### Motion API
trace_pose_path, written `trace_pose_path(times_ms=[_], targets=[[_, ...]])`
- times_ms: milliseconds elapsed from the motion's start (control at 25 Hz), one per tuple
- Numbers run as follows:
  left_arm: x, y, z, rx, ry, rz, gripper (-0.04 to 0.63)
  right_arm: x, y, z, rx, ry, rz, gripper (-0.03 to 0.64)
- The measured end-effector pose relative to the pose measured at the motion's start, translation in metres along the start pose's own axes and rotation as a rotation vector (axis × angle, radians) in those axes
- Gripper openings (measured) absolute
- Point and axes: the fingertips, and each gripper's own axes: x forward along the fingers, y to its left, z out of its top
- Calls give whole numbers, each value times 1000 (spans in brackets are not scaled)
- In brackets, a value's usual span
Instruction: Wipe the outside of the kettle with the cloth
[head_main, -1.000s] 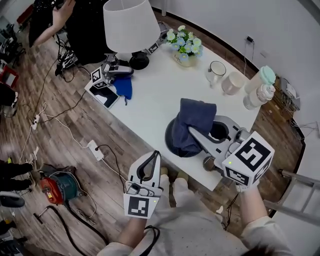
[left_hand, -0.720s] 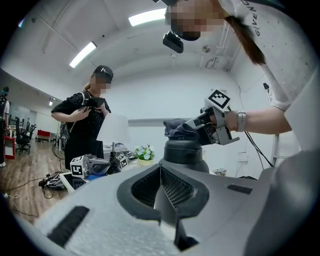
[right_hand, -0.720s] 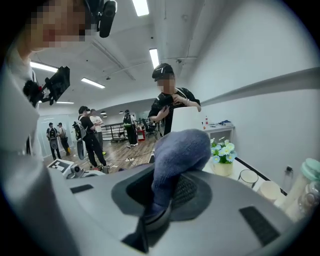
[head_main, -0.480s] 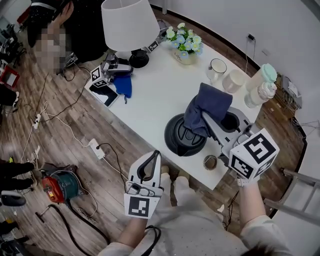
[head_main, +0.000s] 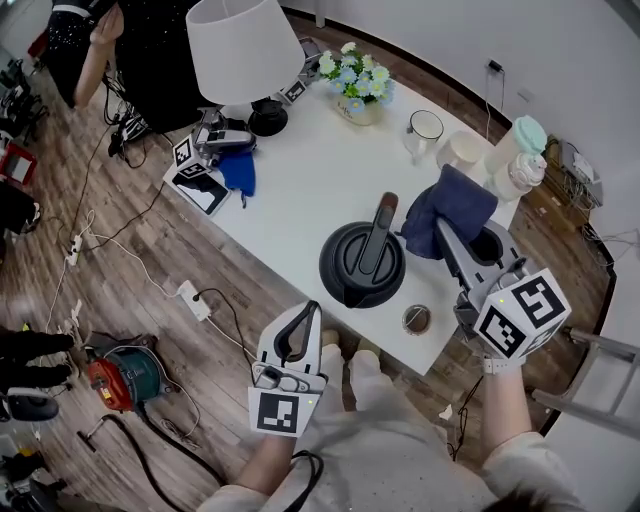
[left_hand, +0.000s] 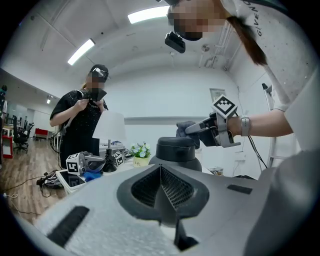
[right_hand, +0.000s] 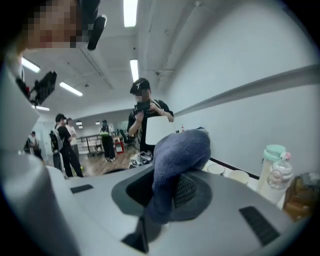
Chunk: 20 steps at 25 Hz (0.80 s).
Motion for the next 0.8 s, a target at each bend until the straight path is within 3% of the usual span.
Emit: trace_pose_path(times_ms=[80,200,280,320,400,520,680,800], targets=[[-1,-3,-1,1,6,-6,6,-16,12,16,119,-105,86,55],[-1,-6,-2,4,9,-14,8,-34,44,38,339,-260,288,55],[0,-8,-2,6,11,-20,6,-37,74,43,386,-315,375,55],[0,-9,-2,6,12,-22,6,-35,92,40,348,-321,394,55],[1,-11,-3,5,14,-26,6,-26,128,25,177,-287,383,55],[2,-13,-3,6,13,-32,8,-16,148,-5,-40,-185,272,55],[0,-12,-4,6,16,-33,6,-32,113,-21,-61,-193,142,55],[2,-14,-5,9,14,-38,6,-38,79,-30,32,-225,104,55]])
